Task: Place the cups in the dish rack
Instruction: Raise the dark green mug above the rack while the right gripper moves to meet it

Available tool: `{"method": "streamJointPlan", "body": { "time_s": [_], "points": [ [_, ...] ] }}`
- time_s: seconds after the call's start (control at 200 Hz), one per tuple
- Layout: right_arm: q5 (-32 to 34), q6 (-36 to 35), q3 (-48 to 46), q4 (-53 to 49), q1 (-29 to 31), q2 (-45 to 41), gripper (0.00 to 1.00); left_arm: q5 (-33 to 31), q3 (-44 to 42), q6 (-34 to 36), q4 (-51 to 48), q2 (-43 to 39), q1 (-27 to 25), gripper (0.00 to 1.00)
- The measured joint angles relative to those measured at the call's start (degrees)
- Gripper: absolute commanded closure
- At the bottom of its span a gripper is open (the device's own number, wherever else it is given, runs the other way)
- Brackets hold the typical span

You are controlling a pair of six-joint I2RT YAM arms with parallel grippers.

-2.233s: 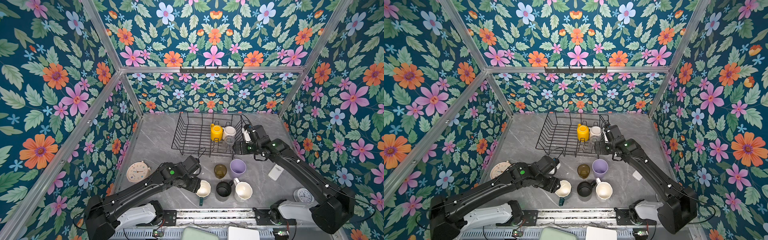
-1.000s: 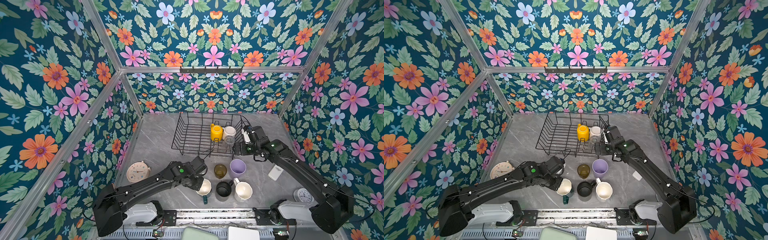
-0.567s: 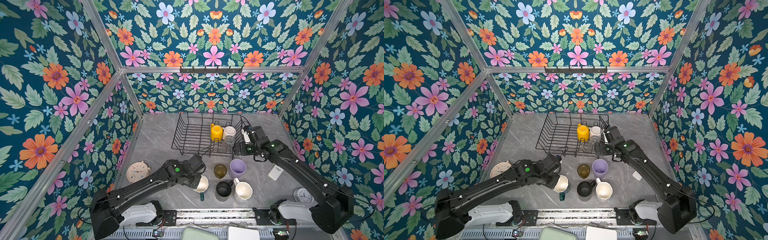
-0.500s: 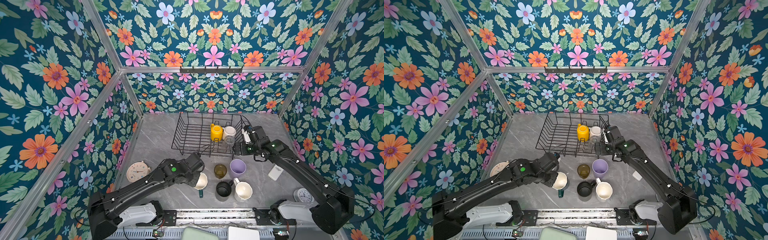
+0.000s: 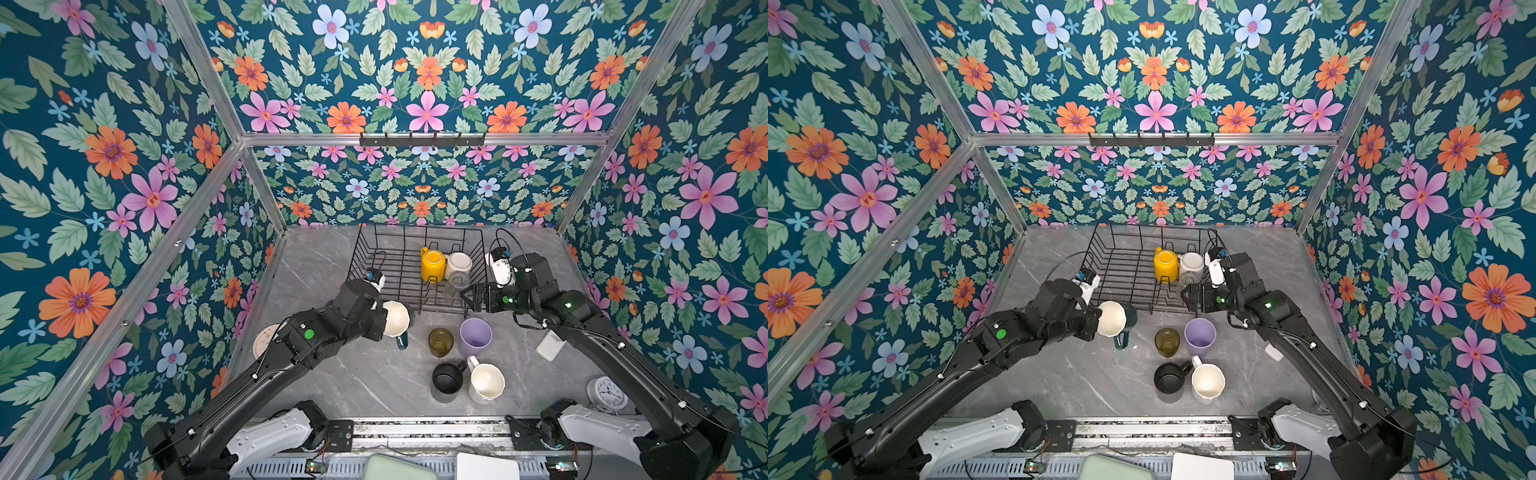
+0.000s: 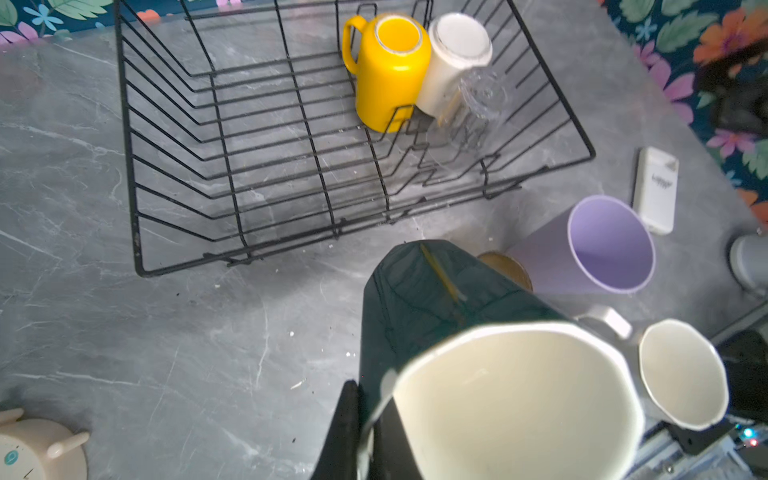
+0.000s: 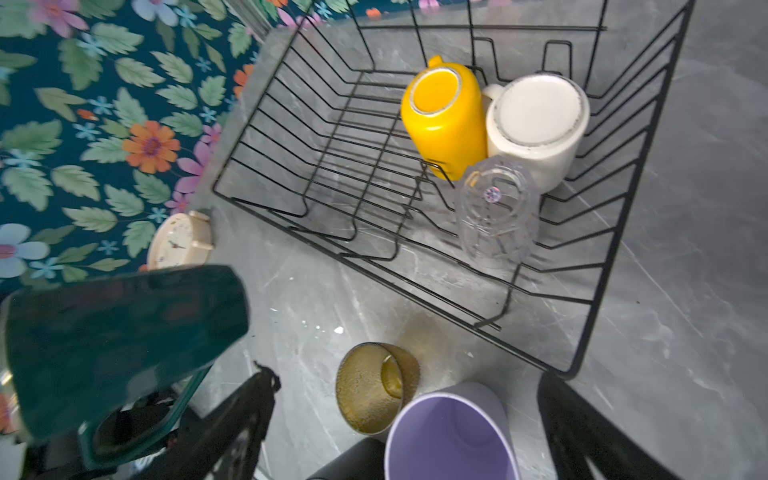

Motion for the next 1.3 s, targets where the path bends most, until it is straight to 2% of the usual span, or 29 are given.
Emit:
{"method": "streamJointPlan", "body": {
  "time_s": [0.105, 0.42, 0.62, 0.75, 0.94, 1.175, 1.3],
  "points": [
    [-4.20, 1.57, -1.73, 3.21, 0.00, -1.68, 0.01, 5.33, -1.05, 1.86, 3.26, -1.09, 6.25, 1.00],
    [-15.72, 8.37, -6.36, 14.43, 0.00, -2.54, 0.01, 27.26, -6.93, 5.35, 16.72, -2.82, 16.81, 1.00],
    [-21.53, 12.70, -8.04, 21.77, 0.00, -1.36, 0.01, 39.45, -13.05, 4.79, 30.25, -5.20, 20.24, 1.00],
    [-26.10, 15.61, -9.14, 26.95, 0.00, 0.13, 0.01, 47.69, -16.61, 2.10, 40.39, -4.55, 22.75, 1.00],
    [-32.17, 18.10, -9.27, 32.74, 0.00, 1.22, 0.01, 57.61, -20.92, -6.19, 55.32, -1.73, 26.29, 1.00],
    [-37.53, 21.09, -9.49, 38.21, 0.02, 3.10, 0.01, 66.34, -22.62, -14.03, 69.55, 0.61, 26.69, 1.00],
    [-39.69, 22.67, -9.46, 41.33, 0.02, 4.52, 0.02, 67.78, -23.43, -16.50, 73.24, 1.14, 26.88, 1.00]
  ]
}}
